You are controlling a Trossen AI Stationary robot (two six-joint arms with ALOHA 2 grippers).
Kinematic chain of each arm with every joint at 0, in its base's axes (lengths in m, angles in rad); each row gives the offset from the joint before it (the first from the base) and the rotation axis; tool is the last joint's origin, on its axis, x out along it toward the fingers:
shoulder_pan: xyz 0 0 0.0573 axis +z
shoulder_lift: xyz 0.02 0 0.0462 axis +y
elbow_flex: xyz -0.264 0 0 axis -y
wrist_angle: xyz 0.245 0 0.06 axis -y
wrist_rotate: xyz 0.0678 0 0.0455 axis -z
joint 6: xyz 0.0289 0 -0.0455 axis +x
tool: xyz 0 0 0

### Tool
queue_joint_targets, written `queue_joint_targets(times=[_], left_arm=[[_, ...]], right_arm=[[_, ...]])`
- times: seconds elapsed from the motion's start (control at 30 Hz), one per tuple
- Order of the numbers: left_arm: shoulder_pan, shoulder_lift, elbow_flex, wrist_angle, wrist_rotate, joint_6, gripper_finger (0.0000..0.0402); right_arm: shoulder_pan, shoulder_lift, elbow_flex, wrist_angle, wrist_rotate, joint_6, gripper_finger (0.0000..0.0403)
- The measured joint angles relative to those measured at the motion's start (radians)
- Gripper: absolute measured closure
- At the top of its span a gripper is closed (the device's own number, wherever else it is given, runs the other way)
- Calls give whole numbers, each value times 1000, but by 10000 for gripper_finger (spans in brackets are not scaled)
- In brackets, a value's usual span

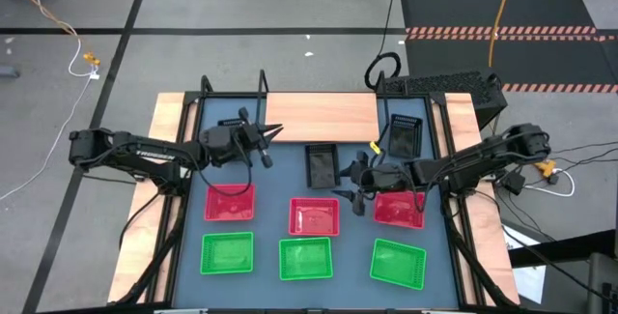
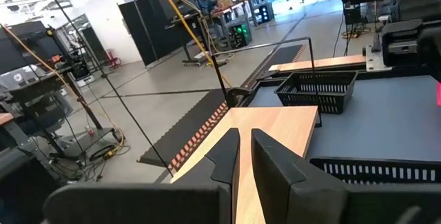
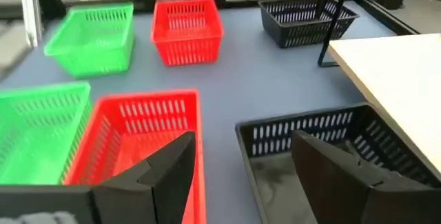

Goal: Stack baskets on shelf by color
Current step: Put the top right black bin on the shelf

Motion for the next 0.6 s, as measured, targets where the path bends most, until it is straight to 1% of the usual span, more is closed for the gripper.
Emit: queue_joint_targets(times=[0.13, 0.3, 0.4, 0.47, 0.53, 0.6], left_arm=[[11, 0, 0, 0, 0, -1, 360], [29, 0, 0, -5, -1, -9, 360], [34, 0, 0, -10, -2, -61, 360], [33, 0, 0, -14, -2, -107, 360], [33, 0, 0, -14, -2, -157, 360], [33, 2, 0, -14, -2, -216, 360]], right_arm=[[0, 1, 0, -77, -2, -42, 170], [0, 1, 0, -164, 3, 12, 170], [-3, 1, 0, -238, 4, 61, 170], [-10, 1, 0, -287, 8, 64, 170], [-26, 1, 0, -297, 58, 30, 170], [-61, 5, -1, -230, 178, -45, 170]])
